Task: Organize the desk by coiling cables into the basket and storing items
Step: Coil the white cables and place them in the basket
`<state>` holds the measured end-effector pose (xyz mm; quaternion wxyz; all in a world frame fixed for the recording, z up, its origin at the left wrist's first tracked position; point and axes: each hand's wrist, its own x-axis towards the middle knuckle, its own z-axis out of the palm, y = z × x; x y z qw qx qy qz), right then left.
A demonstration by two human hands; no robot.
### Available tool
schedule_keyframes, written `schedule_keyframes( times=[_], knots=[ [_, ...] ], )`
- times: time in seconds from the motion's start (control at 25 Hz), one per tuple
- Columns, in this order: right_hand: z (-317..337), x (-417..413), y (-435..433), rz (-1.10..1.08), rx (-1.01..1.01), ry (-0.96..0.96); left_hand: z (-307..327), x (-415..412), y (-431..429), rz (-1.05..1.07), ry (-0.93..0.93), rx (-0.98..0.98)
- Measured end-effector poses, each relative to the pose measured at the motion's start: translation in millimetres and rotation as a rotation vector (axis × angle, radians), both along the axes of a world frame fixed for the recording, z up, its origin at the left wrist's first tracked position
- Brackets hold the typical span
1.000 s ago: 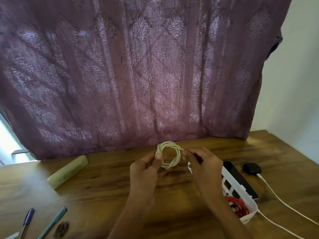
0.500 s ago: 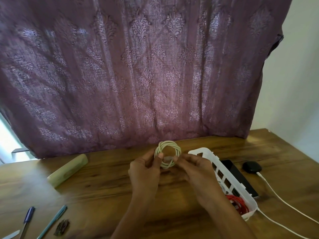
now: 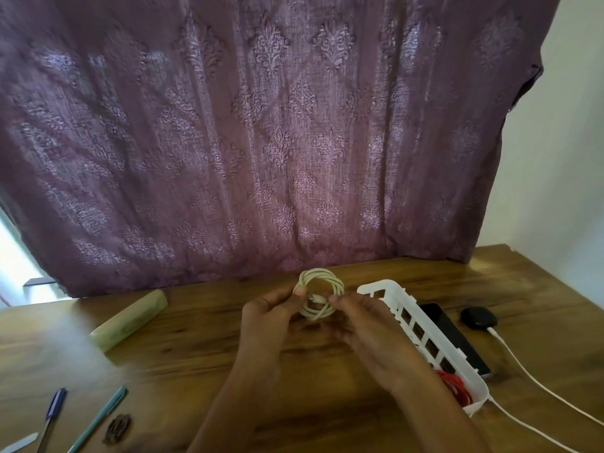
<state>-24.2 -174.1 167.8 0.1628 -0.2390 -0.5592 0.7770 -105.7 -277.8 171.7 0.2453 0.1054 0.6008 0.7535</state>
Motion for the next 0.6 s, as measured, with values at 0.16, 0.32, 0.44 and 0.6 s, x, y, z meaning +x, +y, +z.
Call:
schedule_keyframes(
  times=[0.16,0.32,0.44,0.6],
  knots=[
    [3.1,2.9,6.5,0.107,0.023,-0.025,9.3,-9.8,-5.6,-0.114,-0.029,0.003],
    [0.7,3.5,6.9,0.095,-0.053,0.019,11.3,-10.9,-3.8,-0.15,0.004,-0.022],
    [-3.2,3.7,8.3,0.074,-0.1,0.036,8.8,-8.6,-2.7,-0.172,0.002,0.009],
    [-7.7,4.8,11.0,-0.035,0.049,0.032,4.9,-5.6,1.0,-0.142,0.014,0.042]
  ],
)
